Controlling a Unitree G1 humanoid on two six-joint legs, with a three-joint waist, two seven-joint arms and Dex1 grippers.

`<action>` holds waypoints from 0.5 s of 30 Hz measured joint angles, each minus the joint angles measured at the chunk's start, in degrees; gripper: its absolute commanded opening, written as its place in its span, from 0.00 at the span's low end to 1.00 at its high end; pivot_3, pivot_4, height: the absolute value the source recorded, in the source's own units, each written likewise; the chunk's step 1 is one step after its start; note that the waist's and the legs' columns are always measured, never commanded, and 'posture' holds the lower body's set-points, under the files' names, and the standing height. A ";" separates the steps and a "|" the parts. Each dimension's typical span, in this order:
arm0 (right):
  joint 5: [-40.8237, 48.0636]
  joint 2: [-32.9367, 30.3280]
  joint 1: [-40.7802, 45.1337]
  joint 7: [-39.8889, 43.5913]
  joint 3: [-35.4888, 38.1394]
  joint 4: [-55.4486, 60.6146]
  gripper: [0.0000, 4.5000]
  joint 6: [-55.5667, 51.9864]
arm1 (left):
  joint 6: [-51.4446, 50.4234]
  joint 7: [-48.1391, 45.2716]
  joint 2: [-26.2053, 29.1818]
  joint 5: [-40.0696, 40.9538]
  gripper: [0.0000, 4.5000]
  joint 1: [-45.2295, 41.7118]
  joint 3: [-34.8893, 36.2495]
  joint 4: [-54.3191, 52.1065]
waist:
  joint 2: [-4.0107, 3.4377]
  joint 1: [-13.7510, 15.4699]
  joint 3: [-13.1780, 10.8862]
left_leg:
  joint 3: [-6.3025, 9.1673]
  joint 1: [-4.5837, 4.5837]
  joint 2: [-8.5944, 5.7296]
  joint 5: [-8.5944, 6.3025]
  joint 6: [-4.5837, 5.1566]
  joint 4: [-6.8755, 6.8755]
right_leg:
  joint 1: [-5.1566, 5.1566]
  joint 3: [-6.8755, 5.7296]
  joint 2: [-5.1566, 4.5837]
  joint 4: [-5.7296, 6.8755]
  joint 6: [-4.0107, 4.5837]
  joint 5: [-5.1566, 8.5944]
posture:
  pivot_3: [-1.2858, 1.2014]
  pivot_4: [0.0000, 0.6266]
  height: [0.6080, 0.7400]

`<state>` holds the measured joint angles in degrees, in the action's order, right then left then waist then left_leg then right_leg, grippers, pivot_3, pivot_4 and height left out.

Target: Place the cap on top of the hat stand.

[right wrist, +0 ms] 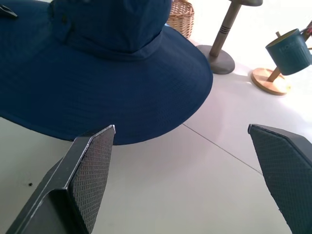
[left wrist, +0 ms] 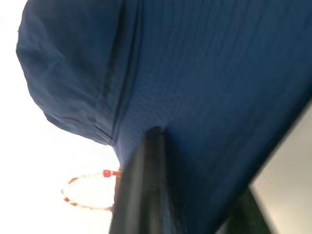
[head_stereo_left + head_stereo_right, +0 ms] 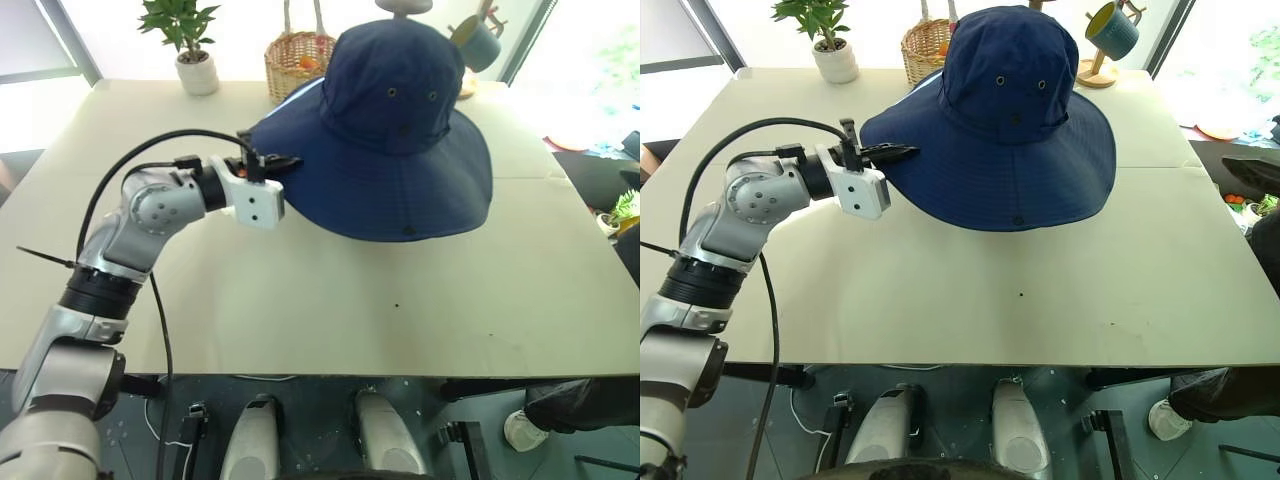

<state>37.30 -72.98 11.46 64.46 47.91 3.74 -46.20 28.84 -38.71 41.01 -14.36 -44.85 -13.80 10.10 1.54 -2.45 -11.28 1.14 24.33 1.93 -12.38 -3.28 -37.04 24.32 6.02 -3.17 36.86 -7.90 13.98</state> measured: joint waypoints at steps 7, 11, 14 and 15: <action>-0.63 -0.04 -0.03 1.10 -1.48 -0.43 1.00 0.56 | 0.16 -2.52 2.74 1.47 0.99 1.44 1.10 -0.24 | 0.00 -0.08 0.00 | 0.00 -0.01 0.00 -0.01 0.01 0.00 | 0.00 0.00 0.00 0.01 0.01 0.00 | 0.52 0.24 1.00; -2.38 -0.49 -1.39 2.82 -1.63 -2.12 1.00 1.21 | -0.35 -7.50 7.36 6.88 0.99 4.13 3.79 -0.72 | -0.01 -0.11 0.00 | 0.00 -0.04 0.01 -0.03 0.04 0.00 | 0.00 0.00 0.00 0.07 0.02 0.01 | 0.52 0.24 1.00; -3.94 -1.57 -2.05 4.86 -1.91 -4.57 1.00 2.80 | -4.02 -14.37 11.15 14.80 0.99 6.43 6.14 -1.85 | -0.02 -0.13 -0.01 | -0.01 -0.03 0.01 -0.03 0.04 -0.01 | 0.00 0.00 0.00 0.08 0.06 0.04 | 0.52 0.24 1.00; -4.42 -2.48 -1.97 5.61 -2.28 -6.15 1.00 3.03 | -8.58 -18.18 13.23 19.09 0.99 7.26 7.17 -2.44 | -0.02 -0.15 -0.01 | -0.01 -0.03 0.02 -0.03 0.04 -0.01 | 0.01 0.00 0.00 0.09 0.15 0.08 | 0.52 0.24 1.00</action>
<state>32.88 -75.46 9.49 70.07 45.63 -2.41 -43.17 20.25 -56.89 54.24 4.73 -37.59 -6.63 7.66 1.51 -2.60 -11.29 1.13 24.30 1.94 -12.41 -3.24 -37.05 24.33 6.02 -3.17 36.95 -7.76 14.06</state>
